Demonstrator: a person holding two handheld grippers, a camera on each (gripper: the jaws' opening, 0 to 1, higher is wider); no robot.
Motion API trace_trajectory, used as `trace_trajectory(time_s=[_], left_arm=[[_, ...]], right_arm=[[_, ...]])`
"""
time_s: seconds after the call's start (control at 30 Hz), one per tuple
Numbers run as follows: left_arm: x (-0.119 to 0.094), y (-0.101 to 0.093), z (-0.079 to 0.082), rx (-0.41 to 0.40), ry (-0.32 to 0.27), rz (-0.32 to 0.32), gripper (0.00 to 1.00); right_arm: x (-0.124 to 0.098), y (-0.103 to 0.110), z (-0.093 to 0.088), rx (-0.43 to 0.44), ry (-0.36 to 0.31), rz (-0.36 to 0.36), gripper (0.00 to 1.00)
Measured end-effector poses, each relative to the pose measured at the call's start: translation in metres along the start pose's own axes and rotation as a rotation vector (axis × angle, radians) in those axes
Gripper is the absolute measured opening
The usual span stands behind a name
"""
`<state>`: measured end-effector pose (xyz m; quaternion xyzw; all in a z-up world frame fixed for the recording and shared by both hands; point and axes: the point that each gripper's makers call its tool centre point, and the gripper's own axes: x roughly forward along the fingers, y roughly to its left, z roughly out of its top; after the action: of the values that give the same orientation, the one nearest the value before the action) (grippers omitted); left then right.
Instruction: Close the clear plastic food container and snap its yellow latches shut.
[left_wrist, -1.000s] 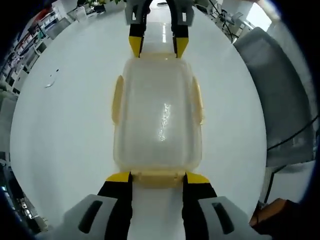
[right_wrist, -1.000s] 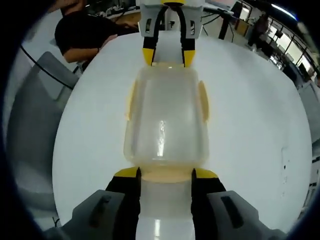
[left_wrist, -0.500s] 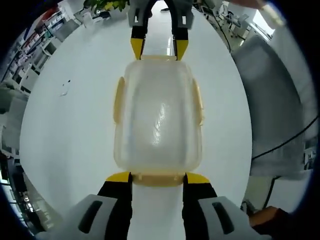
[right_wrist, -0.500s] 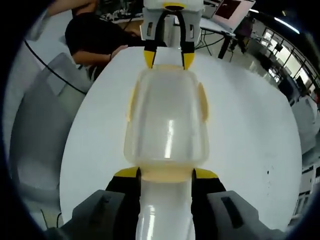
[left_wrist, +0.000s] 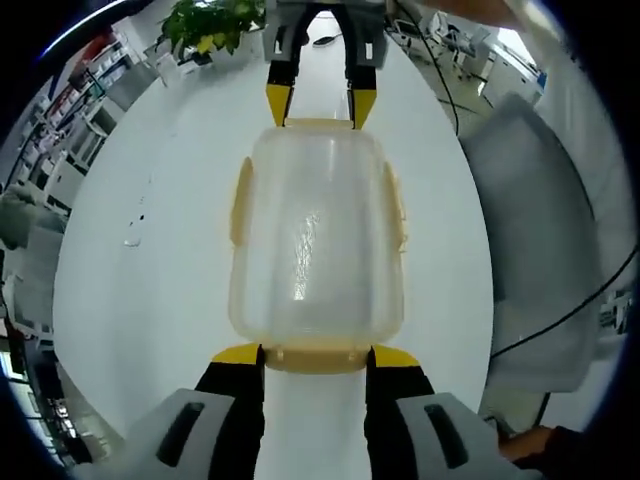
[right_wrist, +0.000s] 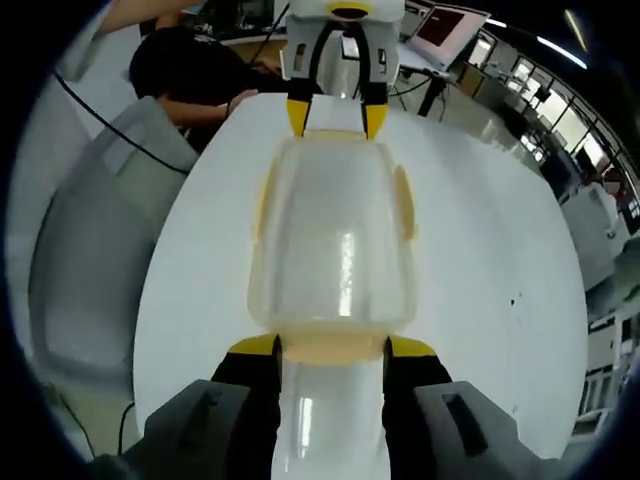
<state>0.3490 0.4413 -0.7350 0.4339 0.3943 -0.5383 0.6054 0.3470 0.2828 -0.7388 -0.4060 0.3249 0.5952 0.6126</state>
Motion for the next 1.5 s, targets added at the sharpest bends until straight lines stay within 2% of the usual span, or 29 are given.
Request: trace_trajectory(time_s=[0.23, 0.63, 0.83, 1.07, 1.33, 1.5], left_arm=[[0.011, 0.006, 0.035, 0.036, -0.011, -0.003, 0.32], [0.049, 0.019, 0.111, 0.098, -0.057, -0.052, 0.33], [0.067, 0.024, 0.137, 0.109, -0.054, -0.063, 0.33], [0.076, 0.026, 0.152, 0.066, -0.058, -0.074, 0.33], [0.091, 0.023, 0.148, 0.010, -0.017, -0.098, 0.33], [0.099, 0.021, 0.147, 0.008, -0.003, -0.116, 0.33]], right_arm=[[-0.019, -0.001, -0.028, 0.031, -0.002, -0.022, 0.36], [-0.051, 0.001, -0.104, 0.112, 0.021, -0.049, 0.36], [-0.059, -0.001, -0.132, 0.126, 0.045, -0.048, 0.36], [-0.062, -0.009, -0.151, 0.108, 0.054, -0.020, 0.36], [-0.047, -0.014, -0.161, 0.082, 0.071, 0.032, 0.36], [-0.039, -0.014, -0.170, 0.093, 0.064, 0.061, 0.36]])
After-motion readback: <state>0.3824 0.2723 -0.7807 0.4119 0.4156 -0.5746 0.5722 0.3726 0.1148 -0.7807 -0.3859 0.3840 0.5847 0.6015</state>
